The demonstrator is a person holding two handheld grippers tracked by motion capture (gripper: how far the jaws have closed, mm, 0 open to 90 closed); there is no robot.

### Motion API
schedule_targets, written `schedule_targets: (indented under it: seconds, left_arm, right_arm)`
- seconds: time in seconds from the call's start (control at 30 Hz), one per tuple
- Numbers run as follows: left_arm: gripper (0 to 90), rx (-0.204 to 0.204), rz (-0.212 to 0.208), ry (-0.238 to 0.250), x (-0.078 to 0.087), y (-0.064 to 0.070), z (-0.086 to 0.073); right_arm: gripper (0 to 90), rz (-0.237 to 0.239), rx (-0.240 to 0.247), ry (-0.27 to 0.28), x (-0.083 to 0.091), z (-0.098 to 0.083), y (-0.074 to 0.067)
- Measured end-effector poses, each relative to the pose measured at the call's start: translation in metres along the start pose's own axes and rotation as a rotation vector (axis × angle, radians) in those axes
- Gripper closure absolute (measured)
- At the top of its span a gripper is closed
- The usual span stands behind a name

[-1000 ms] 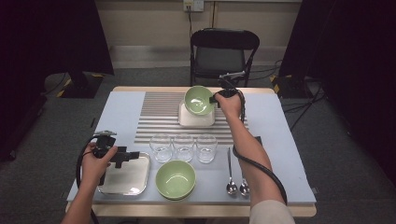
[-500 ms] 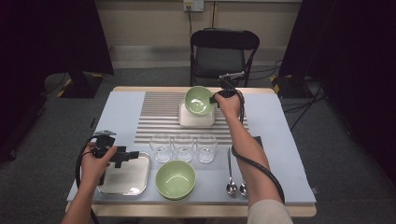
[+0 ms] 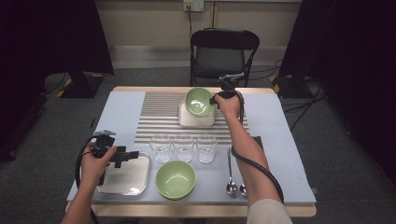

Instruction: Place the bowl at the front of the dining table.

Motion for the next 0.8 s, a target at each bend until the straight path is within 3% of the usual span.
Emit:
schedule_targets:
  seconds: [0.8]
  left_arm:
    - [21.7, -0.008, 0.0, 0.001, 0.0012, 0.0, 0.0001]
  right_arm:
    - [86.4, -0.015, 0.0, -0.003, -0.0051, -0.0005, 0.0009]
Point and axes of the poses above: each handheld gripper's, and its own axes: x roughly backward along the jaws, z roughly out of its top, y roughly to its right, the point moved 3 cm from there along -x, roughly forward along the jaws, and after that the axes turned 1 degree about -x, right-handed, at the moved point
